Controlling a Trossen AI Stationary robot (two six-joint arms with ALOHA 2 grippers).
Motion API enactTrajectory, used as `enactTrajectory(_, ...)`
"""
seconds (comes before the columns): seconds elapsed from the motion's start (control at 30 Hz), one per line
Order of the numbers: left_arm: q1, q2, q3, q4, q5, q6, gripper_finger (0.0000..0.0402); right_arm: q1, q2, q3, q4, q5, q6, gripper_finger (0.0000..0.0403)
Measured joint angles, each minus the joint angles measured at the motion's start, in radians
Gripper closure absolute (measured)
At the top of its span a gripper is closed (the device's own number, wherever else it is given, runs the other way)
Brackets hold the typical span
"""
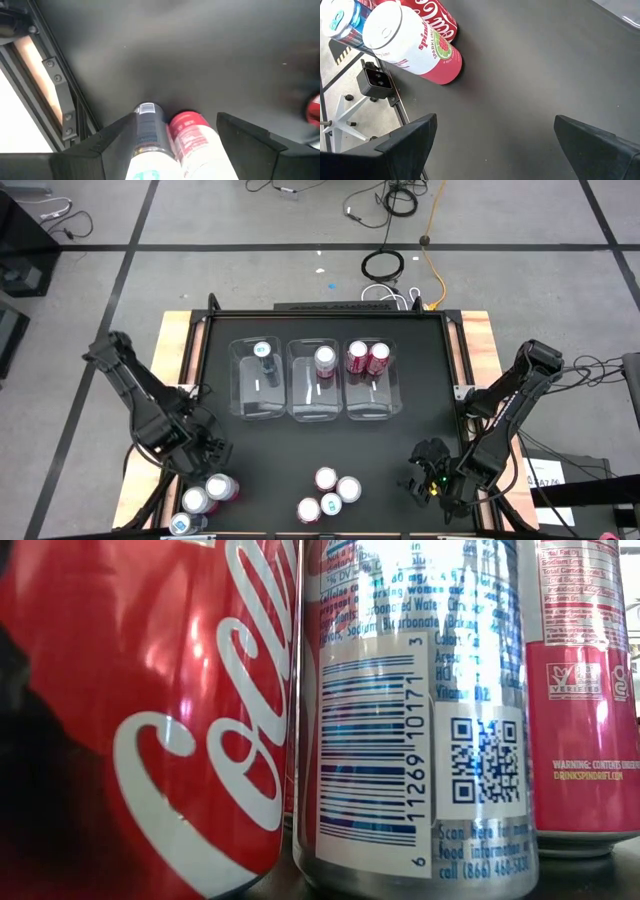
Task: Sort soda cans
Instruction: Put the blue soda can into the left transparent bin
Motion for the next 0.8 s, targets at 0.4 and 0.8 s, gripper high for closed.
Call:
enactTrajectory(0.4,-0.001,0.081,0.0,0.0,0.047,0.069,0.0118,0.0,0.0,0.0,0.0,0.0,-0.015,0.0007)
enactTrajectory(0.8,-0.07,0.081,0.0,-0.003,0.069,0.038,0.0118,0.0,0.0,0.0,0.0,0.0,-0.013,0.0007)
